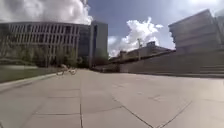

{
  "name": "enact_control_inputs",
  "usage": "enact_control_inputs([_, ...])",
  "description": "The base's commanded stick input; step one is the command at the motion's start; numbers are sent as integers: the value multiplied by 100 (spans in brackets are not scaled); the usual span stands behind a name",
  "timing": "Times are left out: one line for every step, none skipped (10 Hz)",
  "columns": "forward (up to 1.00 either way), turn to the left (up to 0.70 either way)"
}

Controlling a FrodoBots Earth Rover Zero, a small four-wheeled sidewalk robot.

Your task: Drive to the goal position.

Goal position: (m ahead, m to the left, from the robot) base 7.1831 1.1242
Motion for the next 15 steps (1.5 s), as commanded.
enact_control_inputs([100, 1])
enact_control_inputs([100, 1])
enact_control_inputs([100, 3])
enact_control_inputs([100, 39])
enact_control_inputs([100, 40])
enact_control_inputs([100, 15])
enact_control_inputs([100, 1])
enact_control_inputs([100, 1])
enact_control_inputs([100, 1])
enact_control_inputs([100, 1])
enact_control_inputs([100, 1])
enact_control_inputs([100, 1])
enact_control_inputs([100, 1])
enact_control_inputs([100, 1])
enact_control_inputs([100, 1])
